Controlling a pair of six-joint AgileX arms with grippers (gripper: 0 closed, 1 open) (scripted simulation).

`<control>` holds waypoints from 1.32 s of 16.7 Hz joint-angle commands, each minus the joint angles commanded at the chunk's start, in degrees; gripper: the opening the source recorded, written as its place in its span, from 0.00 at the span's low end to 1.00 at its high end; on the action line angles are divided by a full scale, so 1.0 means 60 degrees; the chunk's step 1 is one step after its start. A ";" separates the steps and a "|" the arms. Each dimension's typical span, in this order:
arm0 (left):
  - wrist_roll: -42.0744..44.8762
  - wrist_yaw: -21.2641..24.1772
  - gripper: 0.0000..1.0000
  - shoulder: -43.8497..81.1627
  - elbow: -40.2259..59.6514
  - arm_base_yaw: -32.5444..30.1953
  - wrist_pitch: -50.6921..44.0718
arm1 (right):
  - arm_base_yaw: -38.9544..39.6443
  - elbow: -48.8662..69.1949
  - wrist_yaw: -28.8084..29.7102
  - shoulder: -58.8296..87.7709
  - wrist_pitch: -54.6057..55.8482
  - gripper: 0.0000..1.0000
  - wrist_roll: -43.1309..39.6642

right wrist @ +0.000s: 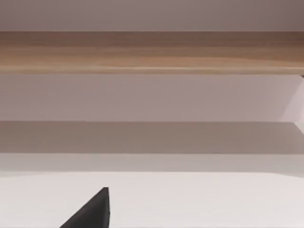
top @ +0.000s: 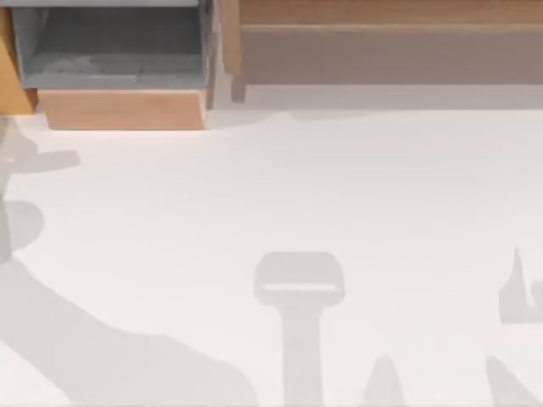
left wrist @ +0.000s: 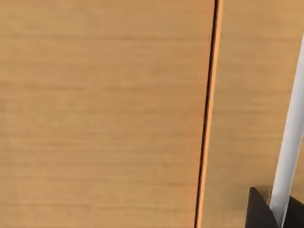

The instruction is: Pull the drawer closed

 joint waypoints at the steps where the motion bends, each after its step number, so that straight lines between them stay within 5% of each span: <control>1: -0.0009 -0.0054 0.00 0.0092 0.0189 -0.0054 -0.0120 | 0.0000 0.0000 0.0000 0.0000 0.0000 1.00 0.0000; 5: -0.0015 -0.0082 0.00 0.0140 0.0278 -0.0081 -0.0181 | 0.0000 0.0000 0.0000 0.0000 0.0000 1.00 0.0000; 18: -0.0015 -0.0082 0.98 0.0140 0.0278 -0.0081 -0.0181 | 0.0000 0.0000 0.0000 0.0000 0.0000 1.00 0.0000; 22: -0.0015 -0.0082 1.00 0.0140 0.0278 -0.0081 -0.0181 | 0.0000 0.0000 0.0000 0.0000 0.0000 1.00 0.0000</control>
